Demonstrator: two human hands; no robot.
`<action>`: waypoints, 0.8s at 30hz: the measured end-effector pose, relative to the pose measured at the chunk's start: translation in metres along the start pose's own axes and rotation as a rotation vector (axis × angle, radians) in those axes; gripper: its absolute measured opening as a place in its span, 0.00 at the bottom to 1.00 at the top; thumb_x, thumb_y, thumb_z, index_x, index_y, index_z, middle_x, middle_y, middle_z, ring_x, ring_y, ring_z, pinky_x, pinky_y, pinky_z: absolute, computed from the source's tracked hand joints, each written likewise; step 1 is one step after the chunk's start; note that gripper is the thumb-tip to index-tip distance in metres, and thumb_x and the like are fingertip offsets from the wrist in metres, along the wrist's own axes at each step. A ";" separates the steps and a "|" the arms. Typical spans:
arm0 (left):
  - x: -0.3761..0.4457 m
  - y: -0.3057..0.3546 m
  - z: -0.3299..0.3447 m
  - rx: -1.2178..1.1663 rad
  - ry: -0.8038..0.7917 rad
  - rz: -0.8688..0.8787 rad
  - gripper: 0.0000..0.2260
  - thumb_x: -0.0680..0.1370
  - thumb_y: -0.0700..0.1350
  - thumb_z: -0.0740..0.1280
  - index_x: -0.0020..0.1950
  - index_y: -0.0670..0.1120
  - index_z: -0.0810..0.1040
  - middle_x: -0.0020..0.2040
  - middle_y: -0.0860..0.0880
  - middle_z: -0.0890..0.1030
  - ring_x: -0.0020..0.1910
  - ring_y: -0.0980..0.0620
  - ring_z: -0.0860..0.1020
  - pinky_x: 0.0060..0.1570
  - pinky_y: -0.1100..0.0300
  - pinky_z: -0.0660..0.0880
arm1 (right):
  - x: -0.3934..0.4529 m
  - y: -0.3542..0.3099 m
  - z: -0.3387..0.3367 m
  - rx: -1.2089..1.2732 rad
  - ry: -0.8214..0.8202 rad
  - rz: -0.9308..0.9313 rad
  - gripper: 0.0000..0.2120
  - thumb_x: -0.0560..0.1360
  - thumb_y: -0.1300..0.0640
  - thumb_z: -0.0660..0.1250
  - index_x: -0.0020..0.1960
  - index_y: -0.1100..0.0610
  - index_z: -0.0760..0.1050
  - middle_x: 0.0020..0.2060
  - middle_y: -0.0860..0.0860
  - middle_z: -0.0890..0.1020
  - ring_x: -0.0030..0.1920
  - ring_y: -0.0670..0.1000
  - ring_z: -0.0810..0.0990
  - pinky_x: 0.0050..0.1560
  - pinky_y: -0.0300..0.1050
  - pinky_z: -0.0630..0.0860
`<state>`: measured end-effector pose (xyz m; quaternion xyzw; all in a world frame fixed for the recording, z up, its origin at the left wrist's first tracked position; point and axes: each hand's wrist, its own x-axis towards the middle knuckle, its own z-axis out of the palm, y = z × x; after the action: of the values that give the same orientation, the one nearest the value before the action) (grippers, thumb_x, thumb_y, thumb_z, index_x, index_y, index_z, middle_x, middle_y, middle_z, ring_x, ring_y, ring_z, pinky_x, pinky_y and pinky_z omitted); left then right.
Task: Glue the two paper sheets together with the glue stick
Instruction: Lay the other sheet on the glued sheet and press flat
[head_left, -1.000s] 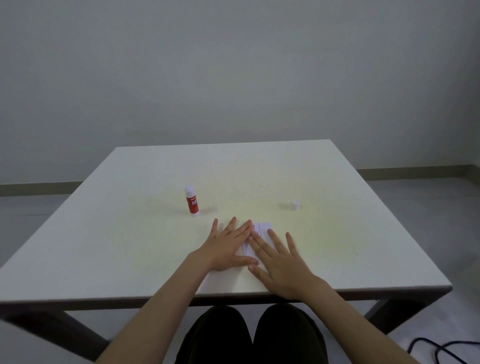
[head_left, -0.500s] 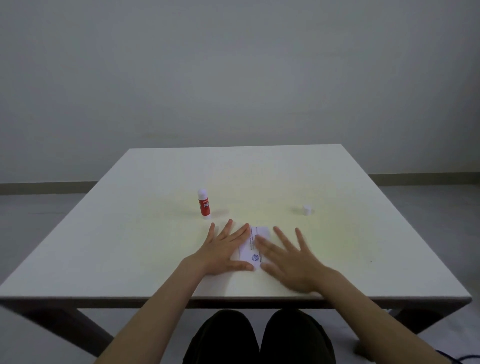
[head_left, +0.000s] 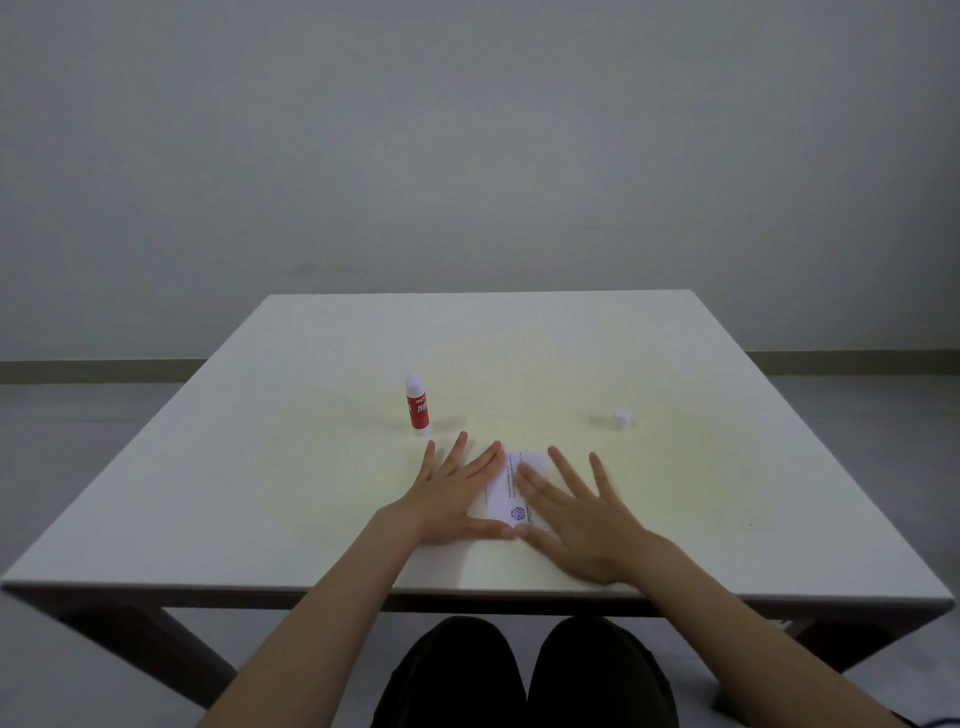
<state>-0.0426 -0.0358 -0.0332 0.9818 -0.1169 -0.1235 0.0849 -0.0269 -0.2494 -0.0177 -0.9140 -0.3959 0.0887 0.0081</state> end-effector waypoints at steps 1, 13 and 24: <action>0.001 -0.001 0.001 0.001 0.004 0.009 0.46 0.69 0.73 0.53 0.77 0.52 0.37 0.78 0.57 0.38 0.75 0.47 0.31 0.71 0.41 0.30 | 0.000 -0.007 0.006 0.010 0.004 -0.068 0.35 0.74 0.32 0.34 0.76 0.46 0.37 0.75 0.39 0.38 0.75 0.52 0.29 0.71 0.62 0.26; 0.002 -0.003 0.003 -0.039 0.012 0.023 0.46 0.69 0.73 0.55 0.77 0.53 0.38 0.78 0.59 0.38 0.76 0.49 0.31 0.72 0.42 0.31 | 0.008 -0.008 0.016 0.028 0.010 -0.155 0.34 0.72 0.30 0.34 0.74 0.43 0.32 0.74 0.38 0.36 0.74 0.51 0.28 0.70 0.60 0.24; 0.002 -0.003 0.003 -0.080 0.002 0.010 0.47 0.68 0.73 0.57 0.77 0.53 0.37 0.78 0.59 0.37 0.75 0.51 0.30 0.69 0.44 0.28 | -0.009 -0.001 0.019 0.000 0.017 -0.163 0.35 0.73 0.31 0.34 0.75 0.44 0.34 0.74 0.37 0.36 0.74 0.49 0.27 0.70 0.58 0.24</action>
<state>-0.0405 -0.0341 -0.0371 0.9771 -0.1166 -0.1268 0.1247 -0.0367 -0.2561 -0.0349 -0.8795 -0.4688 0.0798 0.0186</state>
